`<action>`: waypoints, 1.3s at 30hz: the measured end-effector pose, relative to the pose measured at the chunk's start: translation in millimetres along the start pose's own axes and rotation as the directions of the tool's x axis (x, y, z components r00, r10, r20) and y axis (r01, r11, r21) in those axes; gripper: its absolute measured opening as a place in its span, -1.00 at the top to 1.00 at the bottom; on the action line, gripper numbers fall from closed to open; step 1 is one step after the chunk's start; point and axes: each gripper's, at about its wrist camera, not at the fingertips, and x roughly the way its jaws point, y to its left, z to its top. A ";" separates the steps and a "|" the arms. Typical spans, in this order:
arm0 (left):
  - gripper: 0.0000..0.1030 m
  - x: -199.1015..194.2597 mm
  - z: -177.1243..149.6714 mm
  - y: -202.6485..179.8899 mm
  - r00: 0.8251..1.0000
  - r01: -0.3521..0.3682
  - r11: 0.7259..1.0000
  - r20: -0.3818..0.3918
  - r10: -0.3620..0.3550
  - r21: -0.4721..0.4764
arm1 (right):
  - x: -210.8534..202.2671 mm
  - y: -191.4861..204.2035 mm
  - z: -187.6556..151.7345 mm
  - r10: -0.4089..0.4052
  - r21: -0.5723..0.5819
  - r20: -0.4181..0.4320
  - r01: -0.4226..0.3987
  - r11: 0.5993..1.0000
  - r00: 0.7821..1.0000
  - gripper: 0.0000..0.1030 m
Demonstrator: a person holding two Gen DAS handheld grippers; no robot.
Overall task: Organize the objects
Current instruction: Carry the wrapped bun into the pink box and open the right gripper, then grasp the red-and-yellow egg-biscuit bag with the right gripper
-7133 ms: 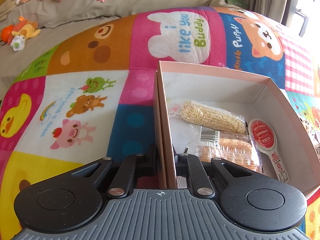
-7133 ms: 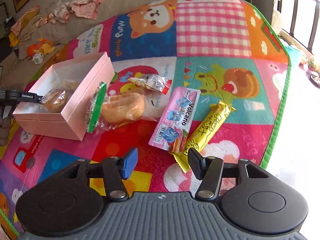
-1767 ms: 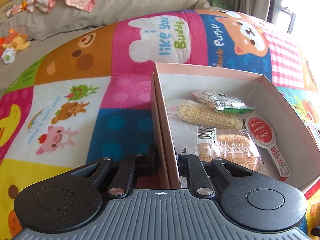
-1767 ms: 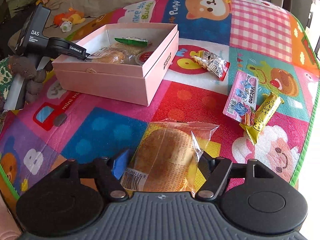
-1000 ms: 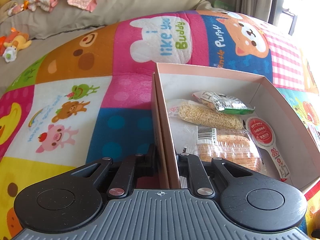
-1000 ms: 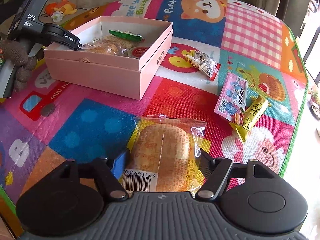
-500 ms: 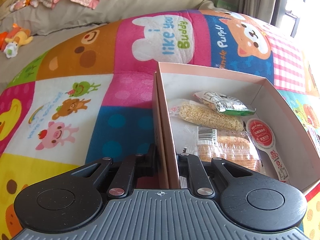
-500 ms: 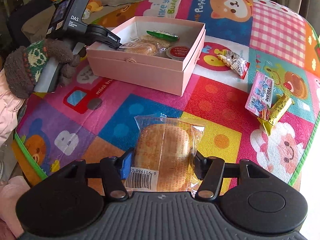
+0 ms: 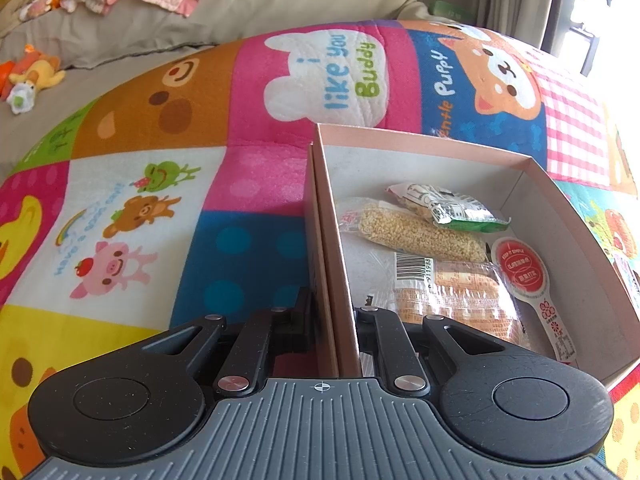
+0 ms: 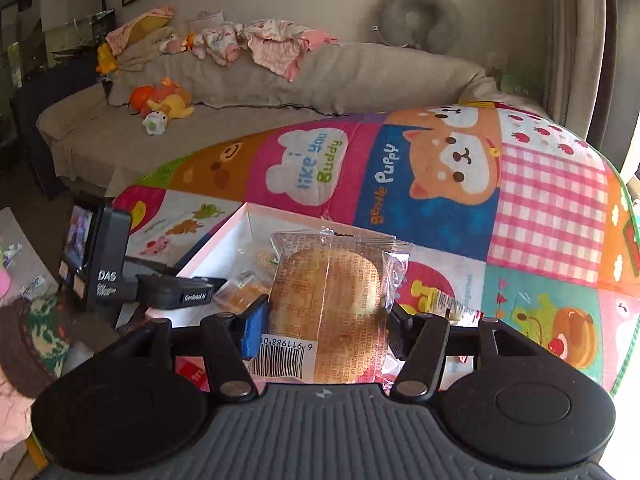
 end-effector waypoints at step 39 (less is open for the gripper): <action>0.72 -2.2 -1.0 -0.6 1.000 0.002 1.000 -0.002 -0.002 0.013 | 148.4 -175.2 -18.5 -0.156 0.414 -0.163 0.211 0.885 0.974 -0.78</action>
